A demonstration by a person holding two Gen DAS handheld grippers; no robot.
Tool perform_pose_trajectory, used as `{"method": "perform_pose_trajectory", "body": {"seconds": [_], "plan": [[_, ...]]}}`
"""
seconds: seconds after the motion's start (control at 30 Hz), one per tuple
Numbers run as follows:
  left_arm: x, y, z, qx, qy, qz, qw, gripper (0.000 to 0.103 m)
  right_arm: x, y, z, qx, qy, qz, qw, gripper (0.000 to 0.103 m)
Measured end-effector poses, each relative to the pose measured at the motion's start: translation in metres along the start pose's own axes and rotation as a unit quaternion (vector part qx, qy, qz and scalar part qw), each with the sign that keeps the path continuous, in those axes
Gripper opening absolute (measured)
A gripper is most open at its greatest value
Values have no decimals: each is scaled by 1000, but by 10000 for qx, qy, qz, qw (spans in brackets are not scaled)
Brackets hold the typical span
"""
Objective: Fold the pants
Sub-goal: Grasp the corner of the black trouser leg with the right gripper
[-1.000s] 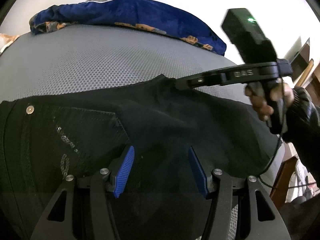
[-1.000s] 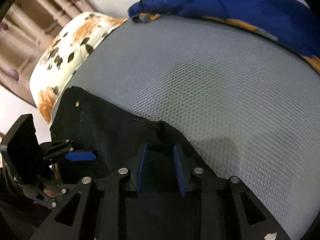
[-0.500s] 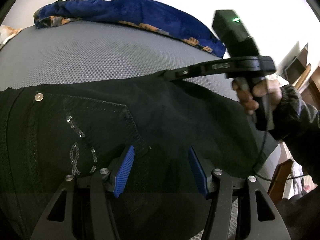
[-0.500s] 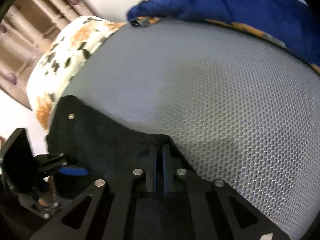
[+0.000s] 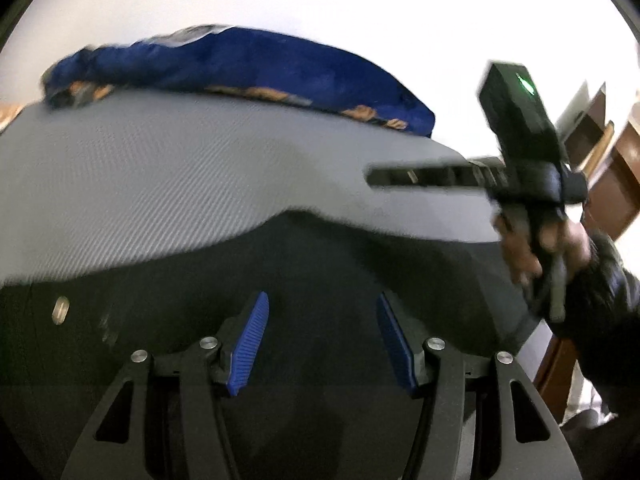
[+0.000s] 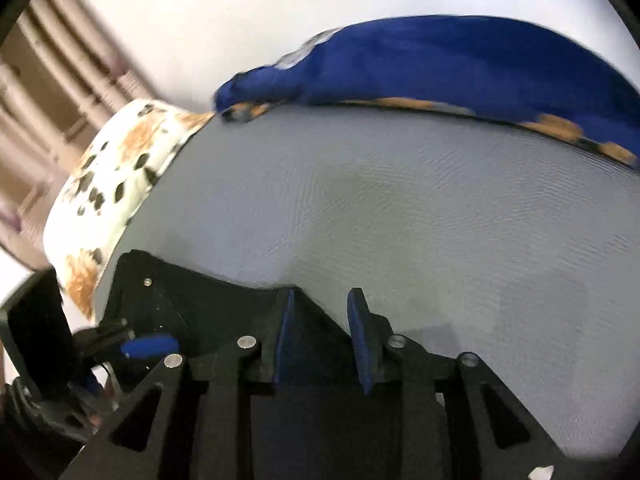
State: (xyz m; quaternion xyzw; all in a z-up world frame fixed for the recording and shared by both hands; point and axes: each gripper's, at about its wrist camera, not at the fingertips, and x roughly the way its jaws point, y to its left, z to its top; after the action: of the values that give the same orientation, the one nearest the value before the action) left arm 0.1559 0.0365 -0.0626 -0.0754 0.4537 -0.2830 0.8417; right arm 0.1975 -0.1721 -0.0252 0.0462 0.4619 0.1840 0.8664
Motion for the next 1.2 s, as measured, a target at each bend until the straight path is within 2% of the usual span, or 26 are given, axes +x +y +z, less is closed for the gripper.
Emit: {"method": "perform_pose_trajectory", "body": {"seconds": [0.13, 0.2, 0.27, 0.4, 0.47, 0.53, 0.67, 0.8, 0.87, 0.93, 1.07, 1.2], "plan": [[27, -28, 23, 418, 59, -56, 9991, 57, -11, -13, -36, 50, 68, -612, 9981, 27], [47, -37, 31, 525, 184, -176, 9983, 57, -10, -21, -48, 167, 111, -674, 9975, 27], [63, -38, 36, 552, 295, -150, 9979, 57, -6, -28, -57, 254, 174, -733, 9968, 27], [90, -25, 42, 439, 426, 172, 9980, 56, -4, -40, -66, 279, 76, -1061, 9939, 25], [97, -15, 41, 315, 454, 178, 9983, 48, -7, -55, -71, 397, 16, -1224, 9917, 25], [98, -17, 39, 469, 421, 226, 9978, 47, -16, -74, -76, 557, -79, -1254, 9905, 20], [98, -22, 33, 696, 388, 383, 9961, 47, -36, -110, -85, 919, -206, -1608, 9825, 21], [92, -14, 32, 516, 394, 174, 9977, 47, -63, -153, -97, 1399, -370, -1918, 9707, 23], [88, -13, 31, 473, 401, 110, 9980, 48, -76, -168, -101, 1530, -399, -2084, 9652, 28], [84, -12, 29, 410, 461, 88, 9981, 48, -97, -182, -108, 1783, -556, -2038, 9610, 28], [68, -18, 17, 346, 518, 201, 9979, 56, -144, -200, -132, 2126, -827, -1862, 9557, 30], [54, -30, -3, 370, 578, 169, 9975, 56, -179, -217, -164, 2500, -950, -1632, 9497, 31]]}}
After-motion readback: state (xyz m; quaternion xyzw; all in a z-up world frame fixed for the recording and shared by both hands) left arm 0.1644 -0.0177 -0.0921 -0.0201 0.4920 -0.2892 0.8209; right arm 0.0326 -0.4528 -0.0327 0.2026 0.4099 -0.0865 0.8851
